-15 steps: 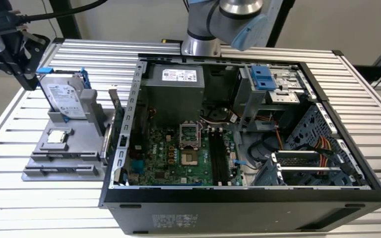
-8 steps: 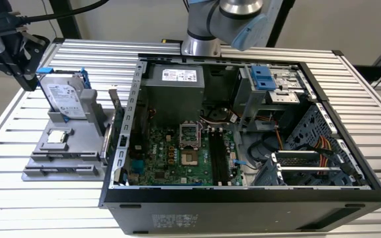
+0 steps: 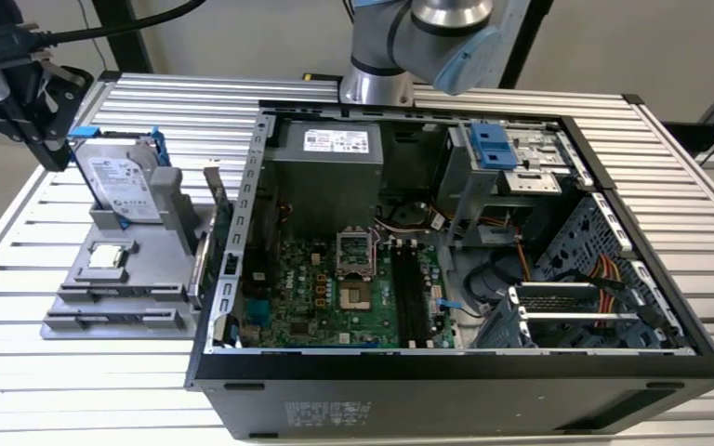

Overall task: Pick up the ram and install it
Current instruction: 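Reach for the ram, then pick up the ram and move it above insertion slot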

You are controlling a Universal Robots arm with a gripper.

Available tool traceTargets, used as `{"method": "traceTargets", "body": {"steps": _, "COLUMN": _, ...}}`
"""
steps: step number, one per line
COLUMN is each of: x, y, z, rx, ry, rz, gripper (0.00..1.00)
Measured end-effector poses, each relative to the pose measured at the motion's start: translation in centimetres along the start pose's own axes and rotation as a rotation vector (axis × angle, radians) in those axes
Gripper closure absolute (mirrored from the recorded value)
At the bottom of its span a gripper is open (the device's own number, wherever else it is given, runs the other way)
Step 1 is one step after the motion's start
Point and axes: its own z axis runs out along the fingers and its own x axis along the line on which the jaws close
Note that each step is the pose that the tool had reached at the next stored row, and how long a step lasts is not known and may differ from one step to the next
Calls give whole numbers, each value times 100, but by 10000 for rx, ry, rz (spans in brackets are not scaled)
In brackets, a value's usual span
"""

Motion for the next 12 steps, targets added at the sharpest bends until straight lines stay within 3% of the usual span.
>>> {"method": "traceTargets", "body": {"steps": 12, "x": -1, "y": -85, "z": 6, "rx": 0, "ry": 8, "rz": 0, "gripper": 100}}
